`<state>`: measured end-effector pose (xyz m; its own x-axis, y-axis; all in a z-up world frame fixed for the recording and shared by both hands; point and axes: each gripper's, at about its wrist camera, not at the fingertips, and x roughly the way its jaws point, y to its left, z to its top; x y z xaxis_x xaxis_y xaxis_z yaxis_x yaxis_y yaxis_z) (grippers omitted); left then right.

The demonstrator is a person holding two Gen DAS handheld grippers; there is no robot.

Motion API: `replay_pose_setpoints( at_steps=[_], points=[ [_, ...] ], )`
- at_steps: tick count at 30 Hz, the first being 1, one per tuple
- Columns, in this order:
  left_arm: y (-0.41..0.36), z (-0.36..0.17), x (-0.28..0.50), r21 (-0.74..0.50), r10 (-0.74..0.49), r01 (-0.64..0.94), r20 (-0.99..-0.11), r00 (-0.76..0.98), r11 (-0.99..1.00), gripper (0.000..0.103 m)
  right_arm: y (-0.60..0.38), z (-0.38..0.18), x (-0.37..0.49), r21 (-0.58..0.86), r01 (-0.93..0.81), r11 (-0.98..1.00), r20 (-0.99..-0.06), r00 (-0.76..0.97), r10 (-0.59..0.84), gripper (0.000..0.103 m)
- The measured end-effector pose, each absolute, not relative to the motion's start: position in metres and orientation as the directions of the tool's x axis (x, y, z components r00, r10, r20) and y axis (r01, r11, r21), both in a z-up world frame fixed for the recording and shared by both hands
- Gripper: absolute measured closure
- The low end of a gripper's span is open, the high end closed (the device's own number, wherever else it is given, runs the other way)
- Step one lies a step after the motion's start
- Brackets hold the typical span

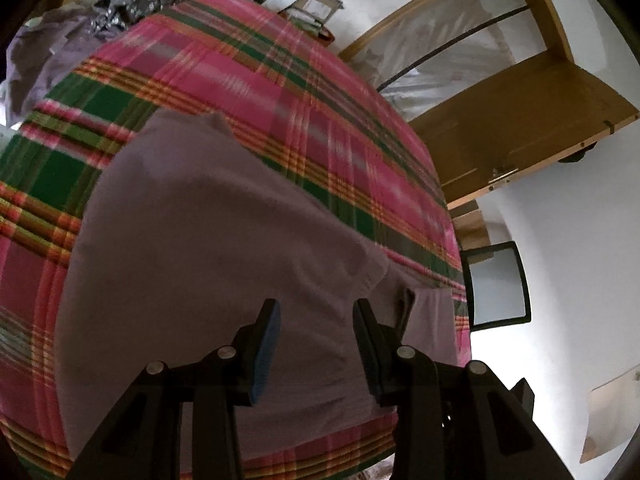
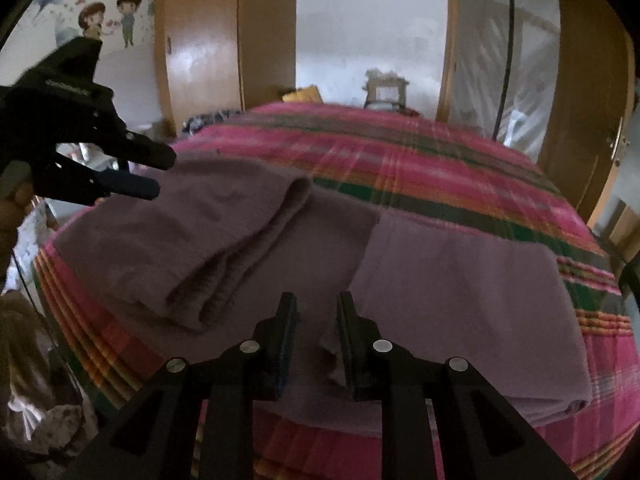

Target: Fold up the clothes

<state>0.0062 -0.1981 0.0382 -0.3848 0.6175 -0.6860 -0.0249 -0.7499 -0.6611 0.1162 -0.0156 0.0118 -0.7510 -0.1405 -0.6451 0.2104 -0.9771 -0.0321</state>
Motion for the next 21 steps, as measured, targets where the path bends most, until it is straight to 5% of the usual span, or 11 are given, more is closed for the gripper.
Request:
replay_pose_setpoints(
  at_steps=[9,13,21],
  points=[
    [-0.182,0.032,0.014,-0.612,0.598,-0.083,-0.721,-0.349,-0.786,0.065,-0.024,0.023,0.120,-0.047,0.213,-0.976,-0.630,-0.764,-0.137,0.079],
    [-0.177,0.029,0.017,-0.574,0.565,-0.094,-0.741,-0.364,-0.814,0.065,-0.020,0.024,0.115,-0.062,0.169,-0.984,-0.635,-0.767,-0.092,0.065],
    [-0.163,0.031,0.025,-0.417,0.433,-0.138,-0.791,-0.433,-0.898,0.065,-0.031,0.009,0.114,-0.111,0.153,-0.982,-0.672,-0.739,-0.039,0.058]
  ],
)
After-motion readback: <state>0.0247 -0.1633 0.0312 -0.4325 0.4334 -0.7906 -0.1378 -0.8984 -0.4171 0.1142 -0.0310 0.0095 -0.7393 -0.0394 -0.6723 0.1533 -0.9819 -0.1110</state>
